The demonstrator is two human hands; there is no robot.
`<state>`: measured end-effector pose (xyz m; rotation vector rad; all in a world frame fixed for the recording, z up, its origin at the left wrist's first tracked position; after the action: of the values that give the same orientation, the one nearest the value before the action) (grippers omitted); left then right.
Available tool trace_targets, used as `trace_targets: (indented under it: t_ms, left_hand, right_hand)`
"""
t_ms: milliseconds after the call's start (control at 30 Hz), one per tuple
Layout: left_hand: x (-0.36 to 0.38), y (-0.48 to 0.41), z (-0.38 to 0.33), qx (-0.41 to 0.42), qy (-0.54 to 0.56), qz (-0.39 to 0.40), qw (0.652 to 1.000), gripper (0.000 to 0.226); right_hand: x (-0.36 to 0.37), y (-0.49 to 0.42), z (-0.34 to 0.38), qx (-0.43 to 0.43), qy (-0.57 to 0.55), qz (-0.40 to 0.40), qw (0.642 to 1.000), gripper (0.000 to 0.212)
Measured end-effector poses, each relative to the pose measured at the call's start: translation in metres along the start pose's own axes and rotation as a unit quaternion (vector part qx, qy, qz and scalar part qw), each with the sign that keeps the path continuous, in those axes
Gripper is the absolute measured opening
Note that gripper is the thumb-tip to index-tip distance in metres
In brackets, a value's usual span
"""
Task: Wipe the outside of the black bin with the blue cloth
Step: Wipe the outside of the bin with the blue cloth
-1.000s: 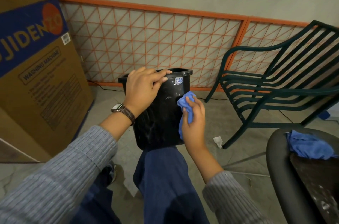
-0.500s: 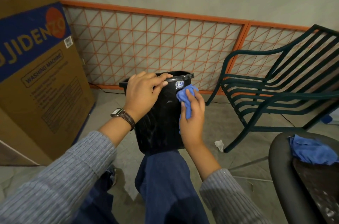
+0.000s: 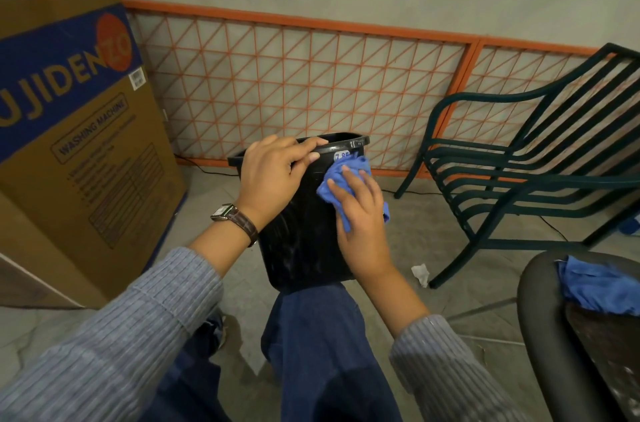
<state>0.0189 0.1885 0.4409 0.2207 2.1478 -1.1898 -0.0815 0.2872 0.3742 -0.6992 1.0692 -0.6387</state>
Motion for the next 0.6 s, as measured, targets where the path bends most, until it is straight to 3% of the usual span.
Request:
trace_targets:
  t_ms: [100,267,467,600]
  left_hand:
    - [-0.001,0.001,0.006,-0.008,0.007,0.007,1.000,0.031]
    - [0.001,-0.001,-0.003,-0.006,0.003,0.022,1.000,0.032]
    - [0.001,-0.002,-0.006,0.007,-0.006,0.024,1.000,0.031]
    - [0.004,-0.003,-0.014,0.031,-0.018,0.021,0.999,0.032]
  right_hand:
    - [-0.004,0.015,-0.006,-0.041,0.011,0.042,0.998,0.041]
    - [-0.012,-0.001,-0.009,0.058,-0.013,-0.025,0.998,0.039]
    - [0.006,0.011,0.001,-0.064,0.036,0.085,0.994,0.035]
    - [-0.018,-0.001,-0.010,-0.024,0.033,0.026,0.999,0.034]
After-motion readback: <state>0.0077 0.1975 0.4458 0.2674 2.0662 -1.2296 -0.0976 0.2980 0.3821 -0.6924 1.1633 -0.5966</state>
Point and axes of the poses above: each hand's wrist, its own y-axis away from the middle knuckle, its own x-axis out of the palm, z = x × y, the point moved 9 cm from there along -y, towards the middle knuckle, and after that the axes turned 4 degrees about -x, right-handed, at the moved point
